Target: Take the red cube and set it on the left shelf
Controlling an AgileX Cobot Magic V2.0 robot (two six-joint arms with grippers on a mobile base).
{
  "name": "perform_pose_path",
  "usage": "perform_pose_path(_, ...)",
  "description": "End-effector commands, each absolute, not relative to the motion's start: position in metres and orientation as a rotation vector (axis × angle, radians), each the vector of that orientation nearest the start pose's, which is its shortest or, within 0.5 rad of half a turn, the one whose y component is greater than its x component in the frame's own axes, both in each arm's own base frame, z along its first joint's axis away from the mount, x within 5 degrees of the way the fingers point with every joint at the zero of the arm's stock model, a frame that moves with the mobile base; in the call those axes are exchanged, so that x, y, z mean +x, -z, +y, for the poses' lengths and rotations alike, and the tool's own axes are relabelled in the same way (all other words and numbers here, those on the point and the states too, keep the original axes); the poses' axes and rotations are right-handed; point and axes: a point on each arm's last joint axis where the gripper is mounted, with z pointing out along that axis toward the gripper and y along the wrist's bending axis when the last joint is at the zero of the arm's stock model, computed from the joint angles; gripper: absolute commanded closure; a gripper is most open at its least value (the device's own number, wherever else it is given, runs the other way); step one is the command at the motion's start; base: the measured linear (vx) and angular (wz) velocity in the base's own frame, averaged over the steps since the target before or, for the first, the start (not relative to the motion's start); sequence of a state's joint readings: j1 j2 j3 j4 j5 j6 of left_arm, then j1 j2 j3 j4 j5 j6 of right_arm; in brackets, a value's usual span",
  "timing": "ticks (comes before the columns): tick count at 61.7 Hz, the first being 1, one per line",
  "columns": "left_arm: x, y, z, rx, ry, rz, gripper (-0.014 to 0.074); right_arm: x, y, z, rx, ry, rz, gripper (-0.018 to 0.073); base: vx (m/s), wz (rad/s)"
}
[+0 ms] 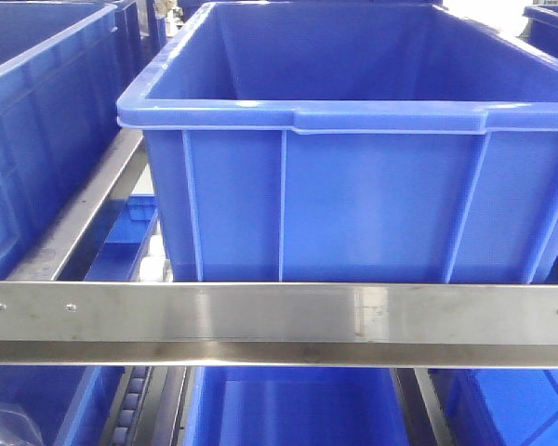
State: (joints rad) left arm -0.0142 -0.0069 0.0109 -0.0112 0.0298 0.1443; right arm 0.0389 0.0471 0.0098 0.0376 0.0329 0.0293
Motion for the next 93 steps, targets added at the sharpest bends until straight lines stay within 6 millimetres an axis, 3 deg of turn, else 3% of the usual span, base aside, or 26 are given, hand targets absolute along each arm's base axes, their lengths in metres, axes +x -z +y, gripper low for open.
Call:
perform_pose_path(1, 0.0566, -0.2080, -0.0011, 0.108, -0.089, 1.445, 0.0491, 0.0554, -0.2142, 0.0017, 0.012, -0.065, 1.457, 0.0501, 0.00, 0.00)
perform_pose_path(93, 0.0566, -0.2080, -0.0011, 0.108, -0.089, 1.445, 0.0491, 0.0537, -0.2147, 0.0015, -0.027, -0.014, 1.444, 0.0501, 0.00, 0.00)
